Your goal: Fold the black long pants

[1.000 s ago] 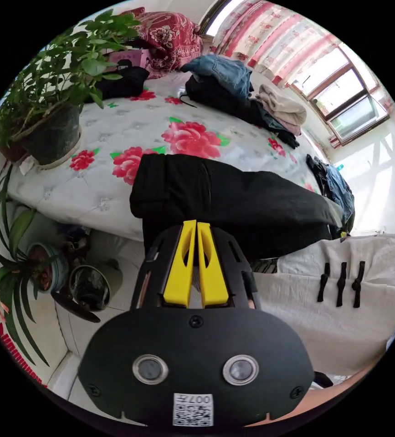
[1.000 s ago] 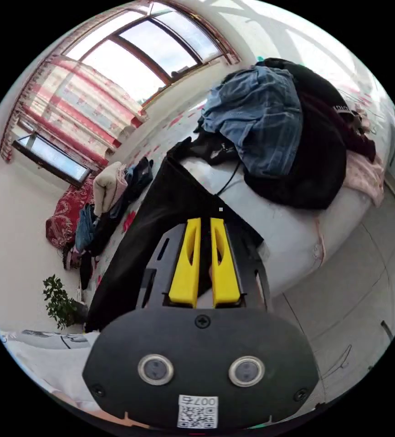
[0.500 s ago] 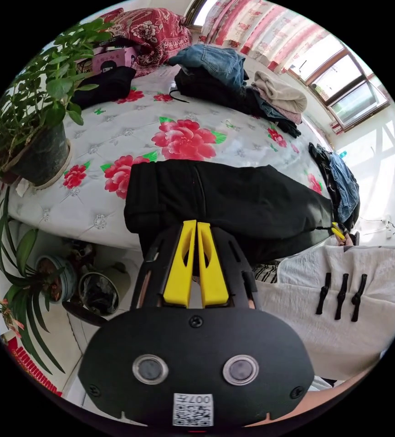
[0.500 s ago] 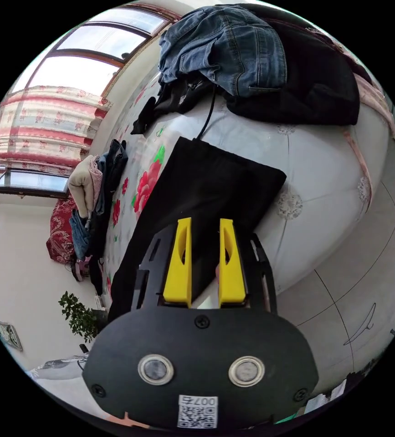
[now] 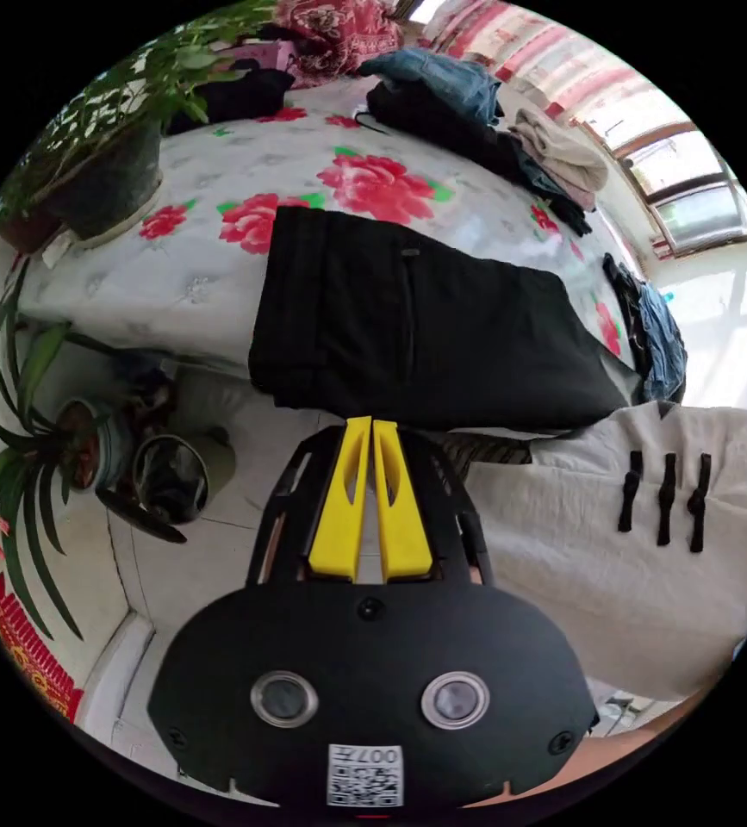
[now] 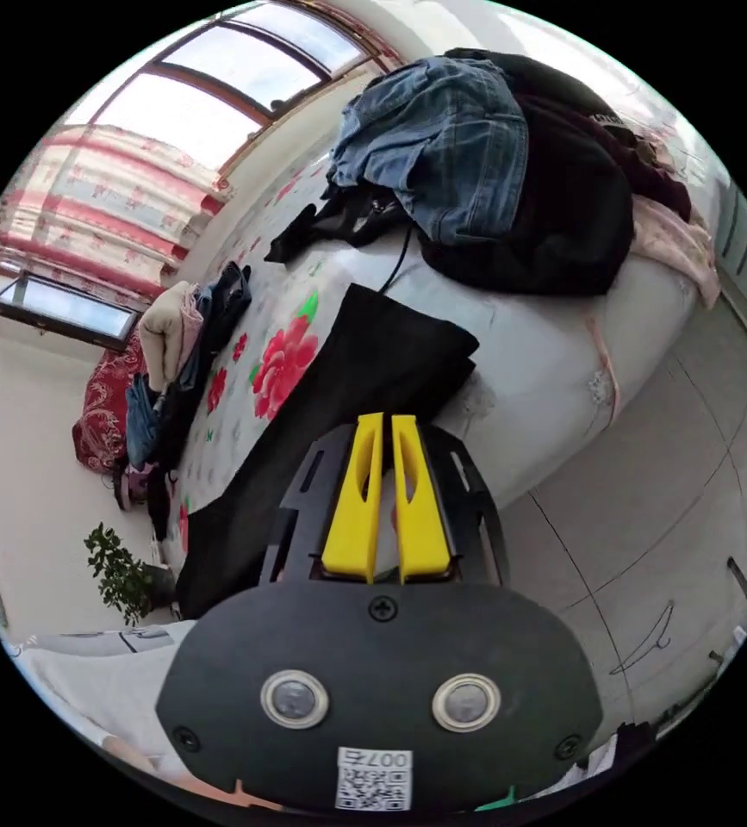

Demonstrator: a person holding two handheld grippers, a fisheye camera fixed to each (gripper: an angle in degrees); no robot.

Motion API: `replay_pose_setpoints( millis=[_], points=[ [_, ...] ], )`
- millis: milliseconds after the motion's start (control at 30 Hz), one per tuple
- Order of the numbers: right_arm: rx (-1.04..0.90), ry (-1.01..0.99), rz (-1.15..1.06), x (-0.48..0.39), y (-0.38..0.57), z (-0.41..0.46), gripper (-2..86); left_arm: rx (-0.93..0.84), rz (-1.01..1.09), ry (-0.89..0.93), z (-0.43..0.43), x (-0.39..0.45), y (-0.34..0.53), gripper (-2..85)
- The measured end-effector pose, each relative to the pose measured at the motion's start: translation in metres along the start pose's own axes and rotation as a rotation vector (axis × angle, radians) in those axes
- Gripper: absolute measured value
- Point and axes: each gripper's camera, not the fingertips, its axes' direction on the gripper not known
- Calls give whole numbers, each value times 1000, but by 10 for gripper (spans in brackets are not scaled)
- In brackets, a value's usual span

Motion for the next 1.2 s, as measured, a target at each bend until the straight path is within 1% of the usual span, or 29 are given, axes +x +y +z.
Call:
replay_pose_setpoints(
  millis=[33,67,133,200,233,267,300,333,367,400,467,500,567,600,667,700,767,800,867,967,1033,1067,1100,1200],
  points=[
    [-56,25,94,9,1,15,17,-56,-71,9,28,-7,2,-10],
    [-101,105,160,9,0,25,24,-98,-112,-4,50,-8,0,-10],
    [-78,182,152,-10,-4,22,33,-127,-140,-24,65,-4,-5,-9],
    [-9,247,99,-41,-13,7,38,-126,-109,-46,64,5,-8,-9],
    [39,276,30,-68,-20,-3,40,-120,-77,-56,58,8,-8,-9],
    [72,263,-64,-98,-28,-10,43,-107,-64,-33,51,7,-6,-10],
    [74,242,-112,-113,-33,-11,45,-97,-66,-16,46,5,-4,-10],
    [43,178,-204,-145,-43,-6,47,-68,-91,2,36,0,0,-10],
    [-22,86,-300,-179,-53,7,49,-20,-104,18,22,-5,4,-10],
    [-60,39,-346,-197,-58,15,51,5,-108,30,16,-8,6,-10],
    [-224,-152,-536,-276,-67,58,56,106,-151,60,-6,-20,6,-10],
    [-272,-201,-576,-297,-68,71,57,132,-161,63,-9,-22,4,-10],
    [-442,-337,-728,-379,-62,127,62,214,-143,96,-12,-21,-12,-10],
    [-479,-355,-764,-399,-58,140,64,217,-135,94,-9,-19,-18,-10],
    [-592,-361,-920,-476,-34,192,70,177,-97,49,13,-8,-47,-10],
    [-617,-357,-950,-492,-28,204,71,164,-88,30,20,-4,-54,-10],
    [-707,-325,-1043,-543,-3,245,74,106,-83,-65,47,5,-78,-10],
    [-739,-319,-1055,-552,3,253,74,85,-88,-81,54,6,-83,-10],
    [-919,-318,-1113,-578,28,272,74,-1,-89,-144,76,8,-96,-10],
    [-1066,-288,-1228,-585,51,267,73,8,-63,-141,82,11,-98,-10],
    [-1113,-310,-1217,-587,49,262,74,24,-76,-118,83,9,-96,-10],
    [-1124,-331,-1176,-591,41,261,74,34,-92,-100,84,7,-95,-10],
    [-1122,-341,-1150,-594,36,260,74,37,-102,-90,85,7,-95,-10],
    [-1056,-385,-971,-610,-5,265,74,39,-133,-66,88,7,-97,-10]
  ],
)
